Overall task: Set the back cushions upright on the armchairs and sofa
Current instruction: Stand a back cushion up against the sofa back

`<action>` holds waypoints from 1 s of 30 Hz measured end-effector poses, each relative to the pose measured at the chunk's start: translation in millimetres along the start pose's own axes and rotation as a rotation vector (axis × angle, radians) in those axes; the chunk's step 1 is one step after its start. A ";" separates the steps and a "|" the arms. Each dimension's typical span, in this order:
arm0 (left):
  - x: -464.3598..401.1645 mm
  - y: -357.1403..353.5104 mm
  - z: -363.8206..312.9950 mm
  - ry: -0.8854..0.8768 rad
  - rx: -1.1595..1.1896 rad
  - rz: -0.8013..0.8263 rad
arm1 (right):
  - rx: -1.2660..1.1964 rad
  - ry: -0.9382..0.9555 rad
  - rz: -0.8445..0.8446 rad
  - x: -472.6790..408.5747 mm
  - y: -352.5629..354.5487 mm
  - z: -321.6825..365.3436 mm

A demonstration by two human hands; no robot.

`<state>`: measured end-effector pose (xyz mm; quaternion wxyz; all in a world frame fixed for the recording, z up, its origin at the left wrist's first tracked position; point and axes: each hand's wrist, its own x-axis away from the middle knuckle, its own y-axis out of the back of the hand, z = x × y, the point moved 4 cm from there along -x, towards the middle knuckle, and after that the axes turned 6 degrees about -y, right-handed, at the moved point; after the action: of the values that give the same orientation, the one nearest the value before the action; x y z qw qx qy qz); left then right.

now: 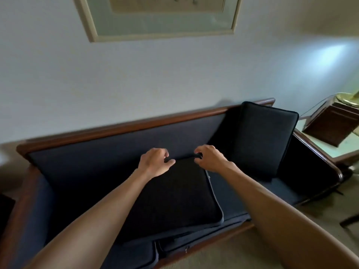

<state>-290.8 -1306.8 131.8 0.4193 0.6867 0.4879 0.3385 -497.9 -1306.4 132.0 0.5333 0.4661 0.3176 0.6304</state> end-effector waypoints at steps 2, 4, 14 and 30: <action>-6.4 -52.5 4.5 -0.015 0.005 0.080 | -0.013 -0.079 0.064 -6.8 -41.8 -39.8; -6.4 -99.0 7.3 -0.018 0.014 0.151 | -0.024 -0.141 0.136 -9.4 -80.6 -75.2; 10.8 -285.7 0.1 -0.027 0.036 0.505 | -0.239 -0.515 0.315 -14.3 -211.3 -200.9; 33.2 -282.6 30.3 0.000 0.130 0.328 | -0.767 -0.769 0.547 -46.6 -231.3 -165.8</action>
<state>-363.7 -1233.9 -135.2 0.3130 0.7828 0.3901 0.3703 -564.6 -1282.4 -147.5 0.5584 0.4998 -0.2790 0.6005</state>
